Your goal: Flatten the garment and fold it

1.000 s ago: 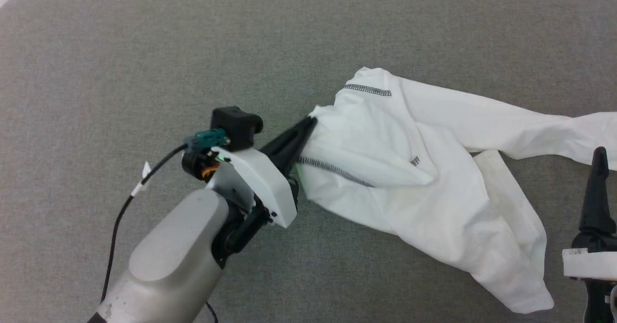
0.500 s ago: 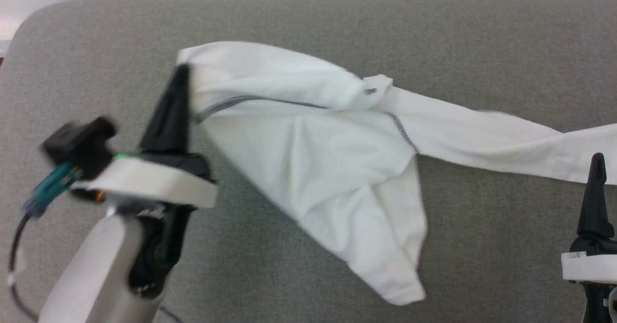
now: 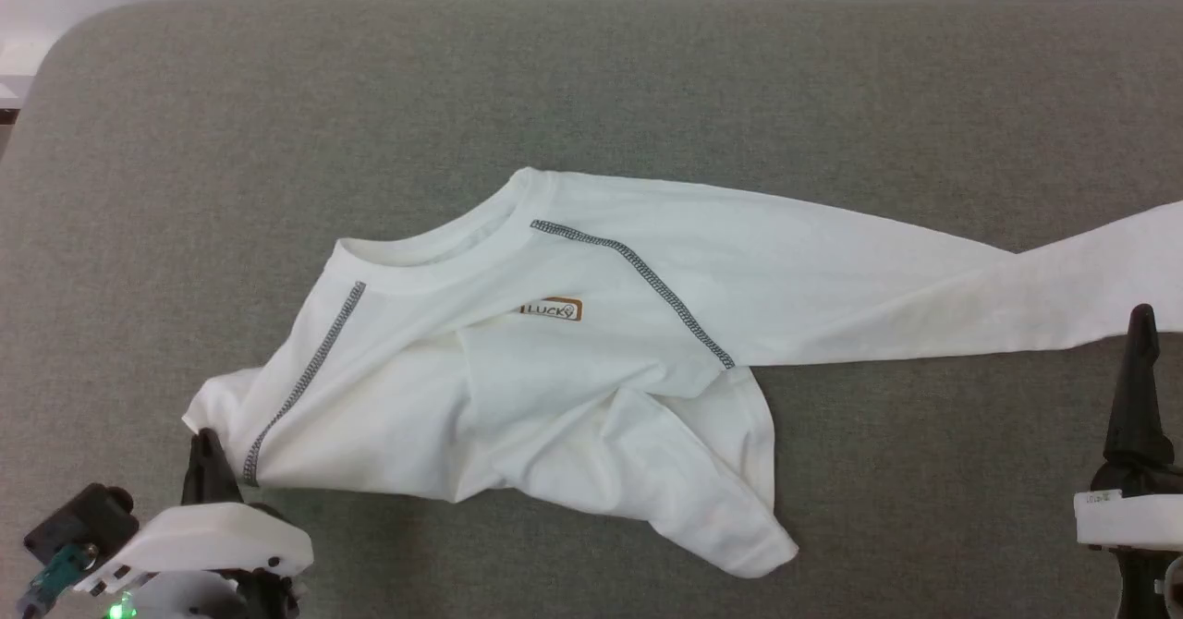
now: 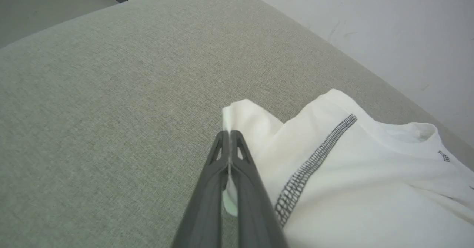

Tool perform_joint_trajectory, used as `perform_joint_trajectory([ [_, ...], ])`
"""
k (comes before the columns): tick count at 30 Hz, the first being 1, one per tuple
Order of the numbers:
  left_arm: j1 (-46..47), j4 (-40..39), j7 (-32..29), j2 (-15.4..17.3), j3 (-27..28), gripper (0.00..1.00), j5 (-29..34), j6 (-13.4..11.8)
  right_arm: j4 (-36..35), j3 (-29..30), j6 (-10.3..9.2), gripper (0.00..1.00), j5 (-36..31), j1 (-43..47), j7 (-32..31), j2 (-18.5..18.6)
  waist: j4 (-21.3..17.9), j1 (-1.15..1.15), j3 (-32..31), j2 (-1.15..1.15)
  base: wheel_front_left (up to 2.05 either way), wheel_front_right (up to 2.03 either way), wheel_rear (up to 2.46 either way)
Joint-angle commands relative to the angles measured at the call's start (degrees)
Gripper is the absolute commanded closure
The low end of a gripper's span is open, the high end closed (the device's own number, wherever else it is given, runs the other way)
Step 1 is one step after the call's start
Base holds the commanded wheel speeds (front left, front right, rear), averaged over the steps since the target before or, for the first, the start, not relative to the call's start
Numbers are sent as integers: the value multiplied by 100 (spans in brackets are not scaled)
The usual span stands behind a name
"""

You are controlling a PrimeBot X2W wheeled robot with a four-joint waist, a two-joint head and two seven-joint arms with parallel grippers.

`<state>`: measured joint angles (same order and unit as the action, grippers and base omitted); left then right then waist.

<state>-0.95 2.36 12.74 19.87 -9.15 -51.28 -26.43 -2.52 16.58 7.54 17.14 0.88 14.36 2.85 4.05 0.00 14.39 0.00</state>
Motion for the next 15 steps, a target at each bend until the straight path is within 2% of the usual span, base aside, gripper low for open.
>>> perform_joint_trajectory([
  [1, 94, 62, 59, -57, 46, 100, -42, 69, 14, -5, -5, 0, 1, -7, 43, 3, 18, 0, -28, 0, 0, 0, 0],
  [2, 143, 101, 90, -96, 63, 100, -31, 127, 20, -5, -5, 0, -6, -11, 43, 3, 28, 0, -44, 0, 0, 0, 0],
  [4, 253, 77, 146, -130, 94, 54, 58, 257, 22, 3, -5, 0, -21, -11, 44, 3, 47, 0, -77, 0, 0, 0, 0],
  [6, 354, -71, 189, -106, 133, 0, 267, 363, 20, 15, -5, 0, -35, -1, 36, 3, 58, 0, -110, 0, 0, 0, 0],
  [10, 500, -728, 221, -78, 358, 0, 925, 594, -4, 19, -5, 0, -41, 34, 24, 3, 46, 0, -155, 0, 0, 0, 0],
  [15, 331, -1416, 224, -400, 898, 0, 1978, 691, 16, -59, -5, 0, 18, 86, 28, 3, -35, 0, -175, 0, 0, 0, 0],
])
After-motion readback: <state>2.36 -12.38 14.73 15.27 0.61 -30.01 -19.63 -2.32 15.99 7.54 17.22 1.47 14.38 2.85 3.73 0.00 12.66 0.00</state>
